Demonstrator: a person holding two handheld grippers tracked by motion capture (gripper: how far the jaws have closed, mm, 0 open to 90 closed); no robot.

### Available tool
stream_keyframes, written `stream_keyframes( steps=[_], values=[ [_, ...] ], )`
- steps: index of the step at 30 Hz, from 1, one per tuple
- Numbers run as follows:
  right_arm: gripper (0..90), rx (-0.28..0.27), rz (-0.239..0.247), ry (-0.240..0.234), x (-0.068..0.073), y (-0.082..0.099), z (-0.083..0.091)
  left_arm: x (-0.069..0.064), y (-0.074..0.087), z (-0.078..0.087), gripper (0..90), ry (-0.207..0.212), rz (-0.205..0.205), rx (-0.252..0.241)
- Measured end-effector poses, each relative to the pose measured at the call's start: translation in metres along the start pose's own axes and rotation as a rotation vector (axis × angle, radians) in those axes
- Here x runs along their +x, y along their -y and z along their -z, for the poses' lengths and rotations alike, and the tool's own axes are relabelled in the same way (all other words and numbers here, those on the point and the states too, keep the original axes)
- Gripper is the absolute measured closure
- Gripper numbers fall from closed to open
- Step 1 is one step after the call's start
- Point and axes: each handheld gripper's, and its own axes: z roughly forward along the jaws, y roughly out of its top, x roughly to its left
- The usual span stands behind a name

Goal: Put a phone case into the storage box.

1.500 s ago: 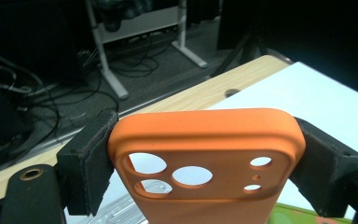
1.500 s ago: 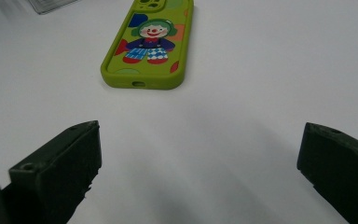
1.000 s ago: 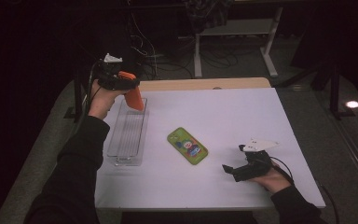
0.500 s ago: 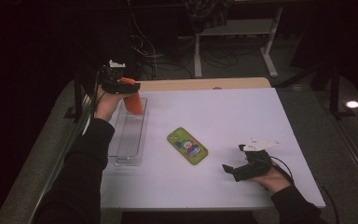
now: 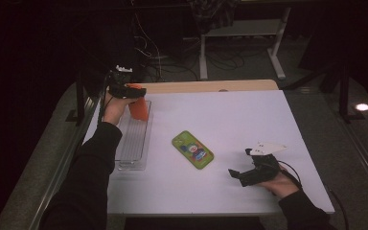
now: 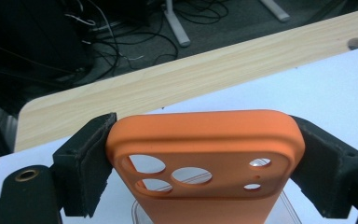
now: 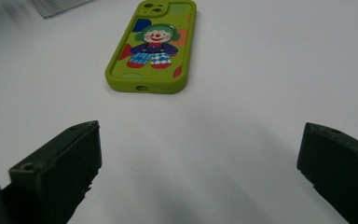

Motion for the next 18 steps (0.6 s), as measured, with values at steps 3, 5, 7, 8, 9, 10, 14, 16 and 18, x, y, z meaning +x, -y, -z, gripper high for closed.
stream_keyframes(
  steps=[3,5,7,8,9,10,14,16,18],
  values=[
    [0.0,-0.002,0.002,0.001,0.0001,-0.0001,0.0000,-0.0009,-0.0003,-0.0015,14.1,-0.005,0.013,-0.013],
    [0.0,-0.004,0.007,0.002,0.0001,-0.0001,0.0000,-0.0009,-0.0002,-0.0025,13.9,-0.005,0.016,-0.012],
    [0.0,-0.003,0.005,0.001,0.0000,-0.0001,0.0000,-0.0009,-0.0005,-0.0028,13.8,-0.004,0.009,-0.016],
    [0.0,-0.003,0.003,0.001,0.0000,-0.0001,0.0000,-0.0015,-0.0006,-0.0033,13.8,-0.006,0.017,-0.026],
    [0.0,-0.004,0.005,0.002,0.0000,-0.0002,0.0000,-0.0016,-0.0007,-0.0035,13.8,-0.005,0.019,-0.028],
    [0.0,-0.003,0.007,0.002,0.0000,-0.0003,0.0000,-0.0021,-0.0008,-0.0039,13.7,-0.009,0.019,-0.030],
    [0.0,-0.006,0.007,0.000,0.0009,-0.0009,0.0003,-0.0021,-0.0009,-0.0054,11.4,-0.011,0.019,-0.036],
    [0.0,-0.004,0.005,-0.001,0.0009,-0.0008,0.0002,-0.0021,-0.0008,-0.0071,9.9,-0.012,0.025,-0.038],
    [0.0,-0.004,0.004,-0.001,0.0011,-0.0009,0.0003,-0.0020,-0.0005,-0.0085,9.2,-0.003,0.033,-0.039]
  ],
)
